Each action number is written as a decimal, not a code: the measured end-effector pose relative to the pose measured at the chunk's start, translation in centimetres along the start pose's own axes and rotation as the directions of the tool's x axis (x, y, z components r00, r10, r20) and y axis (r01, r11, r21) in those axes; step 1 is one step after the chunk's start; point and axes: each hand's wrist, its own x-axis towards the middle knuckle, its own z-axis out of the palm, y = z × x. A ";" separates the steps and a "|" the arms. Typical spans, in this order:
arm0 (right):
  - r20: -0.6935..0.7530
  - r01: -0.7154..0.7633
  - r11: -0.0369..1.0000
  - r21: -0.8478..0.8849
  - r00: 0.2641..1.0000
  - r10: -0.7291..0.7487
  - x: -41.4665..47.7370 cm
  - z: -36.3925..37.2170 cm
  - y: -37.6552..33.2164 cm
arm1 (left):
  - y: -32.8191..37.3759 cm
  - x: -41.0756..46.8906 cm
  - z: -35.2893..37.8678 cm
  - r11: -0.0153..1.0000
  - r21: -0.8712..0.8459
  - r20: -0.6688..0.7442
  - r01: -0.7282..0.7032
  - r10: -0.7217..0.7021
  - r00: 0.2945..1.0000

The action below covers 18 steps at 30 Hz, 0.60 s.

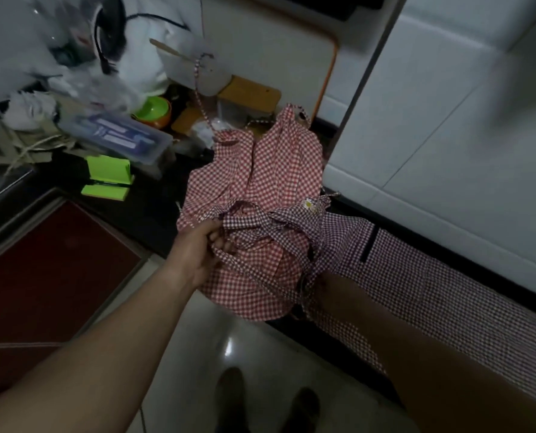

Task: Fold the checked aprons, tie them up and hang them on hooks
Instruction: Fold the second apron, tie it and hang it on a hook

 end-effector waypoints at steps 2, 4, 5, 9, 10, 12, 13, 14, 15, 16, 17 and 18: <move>-0.247 -0.020 0.979 0.201 0.966 0.070 -0.4 -0.6 -1.5 | -0.3 -0.8 -0.7 1.000 0.006 0.023 0.025 -0.025 0.999; -0.411 -0.016 0.899 0.438 0.885 0.217 0.3 -1.3 -2.5 | -0.7 -1.6 -0.6 0.999 0.030 0.035 0.032 -0.033 0.999; -0.428 -0.010 0.871 0.491 0.868 0.252 1.1 -1.8 -2.7 | -0.9 -1.9 -0.6 0.997 0.067 0.034 0.023 -0.026 0.999; -0.375 -0.075 0.877 0.475 0.884 0.279 4.2 -4.3 -3.0 | -1.2 -2.4 0.1 0.981 0.194 0.064 -0.027 0.015 0.998; -0.359 -0.091 0.899 0.429 0.896 0.262 4.5 -4.6 -3.0 | -1.1 -2.5 0.1 0.981 0.191 0.066 -0.026 0.013 0.998; -0.399 -0.099 0.919 0.381 0.880 0.260 4.4 -4.5 -3.3 | -1.0 -2.4 -0.6 0.962 0.273 0.048 -0.033 0.020 0.999; -0.447 -0.074 0.912 0.404 0.853 0.267 4.1 -4.3 -3.3 | -0.8 -2.3 -1.2 0.897 0.438 0.029 -0.059 0.051 0.998; -0.501 -0.030 0.900 0.436 0.823 0.270 3.8 -4.0 -3.2 | -0.6 -2.5 -2.0 0.756 0.648 0.020 -0.093 0.105 0.994; -0.542 0.022 0.882 0.470 0.797 0.269 3.2 -3.7 -3.2 | -0.7 -2.8 -3.1 0.547 0.830 0.024 -0.109 0.161 0.987; -0.558 0.069 0.860 0.506 0.786 0.265 2.8 -3.4 -3.2 | -0.8 -3.4 -3.9 0.358 0.929 0.019 -0.099 0.219 0.975; -0.551 0.106 0.836 0.538 0.795 0.254 2.1 -3.2 -3.3 | -1.2 -4.2 -4.7 0.249 0.966 -0.002 -0.071 0.279 0.960; -0.539 0.150 0.801 0.580 0.808 0.238 1.4 -3.3 -3.3 | -1.7 -5.0 -5.1 0.197 0.979 -0.023 -0.047 0.339 0.940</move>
